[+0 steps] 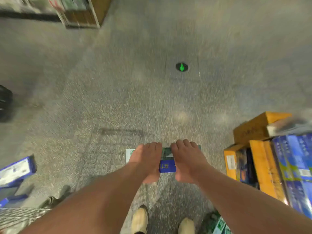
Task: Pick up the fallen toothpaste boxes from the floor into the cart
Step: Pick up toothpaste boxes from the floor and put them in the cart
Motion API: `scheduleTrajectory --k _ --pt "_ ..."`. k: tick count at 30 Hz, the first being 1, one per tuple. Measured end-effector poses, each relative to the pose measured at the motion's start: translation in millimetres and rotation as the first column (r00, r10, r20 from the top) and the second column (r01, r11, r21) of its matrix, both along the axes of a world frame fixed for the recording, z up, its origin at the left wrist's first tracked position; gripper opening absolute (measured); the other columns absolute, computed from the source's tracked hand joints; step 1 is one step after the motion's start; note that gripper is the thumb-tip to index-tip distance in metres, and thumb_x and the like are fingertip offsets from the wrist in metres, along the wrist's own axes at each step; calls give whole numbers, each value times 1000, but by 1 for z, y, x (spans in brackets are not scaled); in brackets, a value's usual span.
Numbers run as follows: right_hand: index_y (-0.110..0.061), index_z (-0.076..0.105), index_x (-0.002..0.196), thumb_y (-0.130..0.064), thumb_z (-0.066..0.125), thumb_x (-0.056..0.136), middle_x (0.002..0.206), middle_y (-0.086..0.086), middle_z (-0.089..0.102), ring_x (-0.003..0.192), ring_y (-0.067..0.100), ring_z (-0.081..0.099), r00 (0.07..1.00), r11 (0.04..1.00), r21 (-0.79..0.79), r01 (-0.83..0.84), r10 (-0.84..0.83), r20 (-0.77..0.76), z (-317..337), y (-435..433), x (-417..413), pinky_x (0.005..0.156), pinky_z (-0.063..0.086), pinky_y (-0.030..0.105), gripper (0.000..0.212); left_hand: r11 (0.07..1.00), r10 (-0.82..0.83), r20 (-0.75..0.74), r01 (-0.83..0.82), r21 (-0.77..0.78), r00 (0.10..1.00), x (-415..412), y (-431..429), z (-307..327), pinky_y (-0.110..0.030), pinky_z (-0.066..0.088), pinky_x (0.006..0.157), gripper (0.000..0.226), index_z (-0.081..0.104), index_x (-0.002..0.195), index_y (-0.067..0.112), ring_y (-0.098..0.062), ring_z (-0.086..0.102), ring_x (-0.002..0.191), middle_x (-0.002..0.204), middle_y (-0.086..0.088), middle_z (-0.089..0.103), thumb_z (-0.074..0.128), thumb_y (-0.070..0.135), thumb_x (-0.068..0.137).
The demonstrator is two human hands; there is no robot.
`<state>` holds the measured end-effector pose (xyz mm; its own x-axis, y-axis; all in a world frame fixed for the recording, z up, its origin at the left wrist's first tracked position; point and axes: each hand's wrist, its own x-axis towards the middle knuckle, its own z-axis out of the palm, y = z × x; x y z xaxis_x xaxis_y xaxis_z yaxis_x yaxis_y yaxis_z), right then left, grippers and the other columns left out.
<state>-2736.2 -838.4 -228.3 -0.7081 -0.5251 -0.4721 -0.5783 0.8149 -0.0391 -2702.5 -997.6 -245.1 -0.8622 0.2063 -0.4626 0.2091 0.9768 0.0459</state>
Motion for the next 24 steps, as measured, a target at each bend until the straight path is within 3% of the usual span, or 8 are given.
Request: scheduleTrajectory --k 3,7,10,16,24 --pt "-18 49 103 -26 68 62 96 1 49 85 23 45 980 996 -87 -32 14 -200 102 -12 4 76 37 35 46 991 105 -127 -94 92 986 7 -24 103 -28 40 84 50 45 118 19 -20 50 98 112 -1 51 67 26 74" --pt "-19 48 116 -33 67 69 113 4 50 108 26 48 959 990 -85 -109 82 -270 220 -36 22 87 34 36 52 989 136 -243 -118 86 960 35 -53 215 -38 42 95 60 44 119 20 -28 55 110 118 -5 55 71 42 71" --pt "-18 48 118 -37 66 73 117 6 52 111 28 49 925 973 -119 -199 146 -350 284 -57 44 92 38 38 52 980 199 -321 -194 47 926 70 -69 283 -41 43 95 61 43 118 22 -28 56 112 121 -4 57 72 46 70" --pt "-17 50 117 -34 64 73 116 8 54 111 30 52 832 886 -166 -433 322 -451 353 -118 99 91 42 39 49 918 358 -444 -396 6 821 165 -115 362 -38 41 88 58 45 119 23 -28 57 116 124 -2 57 72 46 73" --pt "-17 51 122 -41 67 72 120 8 56 114 30 53 733 727 -250 -639 478 -484 376 -225 196 96 44 40 58 803 497 -501 -594 -43 708 305 -195 404 -36 48 89 63 49 118 21 -28 60 114 123 -3 60 75 53 71"
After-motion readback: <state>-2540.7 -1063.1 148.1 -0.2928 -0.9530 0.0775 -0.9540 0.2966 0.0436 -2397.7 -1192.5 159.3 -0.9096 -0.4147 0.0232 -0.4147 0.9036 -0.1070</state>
